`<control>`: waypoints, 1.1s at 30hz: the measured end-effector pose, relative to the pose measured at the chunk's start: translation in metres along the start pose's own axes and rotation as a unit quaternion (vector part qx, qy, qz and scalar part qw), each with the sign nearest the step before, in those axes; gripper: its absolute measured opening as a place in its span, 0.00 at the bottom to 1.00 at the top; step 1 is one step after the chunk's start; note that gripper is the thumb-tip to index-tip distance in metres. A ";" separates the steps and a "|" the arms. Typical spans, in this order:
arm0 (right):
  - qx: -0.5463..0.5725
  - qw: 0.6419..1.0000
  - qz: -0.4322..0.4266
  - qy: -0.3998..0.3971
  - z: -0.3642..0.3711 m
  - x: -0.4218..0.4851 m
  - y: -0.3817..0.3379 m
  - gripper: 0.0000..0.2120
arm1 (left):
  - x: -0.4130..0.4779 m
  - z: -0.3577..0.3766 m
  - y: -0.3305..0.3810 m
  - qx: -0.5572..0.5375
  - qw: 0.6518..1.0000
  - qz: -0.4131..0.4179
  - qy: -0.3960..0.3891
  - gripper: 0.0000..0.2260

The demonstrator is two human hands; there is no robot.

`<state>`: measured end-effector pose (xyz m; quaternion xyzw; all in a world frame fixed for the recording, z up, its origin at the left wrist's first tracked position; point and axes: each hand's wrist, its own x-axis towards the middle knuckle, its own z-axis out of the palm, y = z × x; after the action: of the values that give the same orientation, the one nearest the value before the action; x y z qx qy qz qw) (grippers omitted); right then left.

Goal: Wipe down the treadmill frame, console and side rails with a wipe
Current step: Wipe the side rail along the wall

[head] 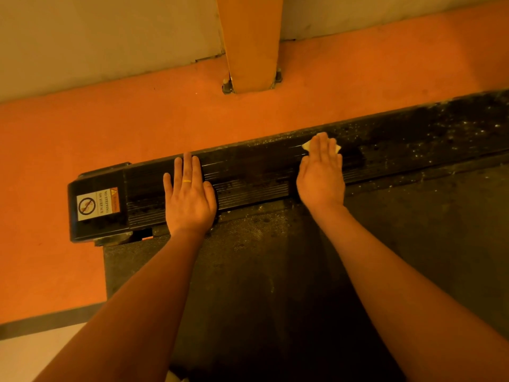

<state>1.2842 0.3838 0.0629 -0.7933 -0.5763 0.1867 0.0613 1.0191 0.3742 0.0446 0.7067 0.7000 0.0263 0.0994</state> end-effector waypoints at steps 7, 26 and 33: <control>0.012 0.999 0.036 -0.003 0.000 -0.004 -0.010 0.27 | -0.001 -0.001 0.000 0.006 1.000 -0.001 -0.002 0.28; -0.083 0.980 -0.160 -0.083 0.003 0.004 -0.027 0.28 | 0.000 -0.003 0.000 -0.002 1.000 -0.002 -0.005 0.28; -0.119 0.943 -0.292 -0.104 -0.003 0.007 -0.018 0.28 | 0.000 -0.002 0.001 -0.015 1.000 -0.001 0.002 0.29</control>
<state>1.2708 0.3970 0.0698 -0.5680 -0.8037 0.1719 -0.0420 1.0201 0.3740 0.0469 0.7045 0.7004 0.0380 0.1081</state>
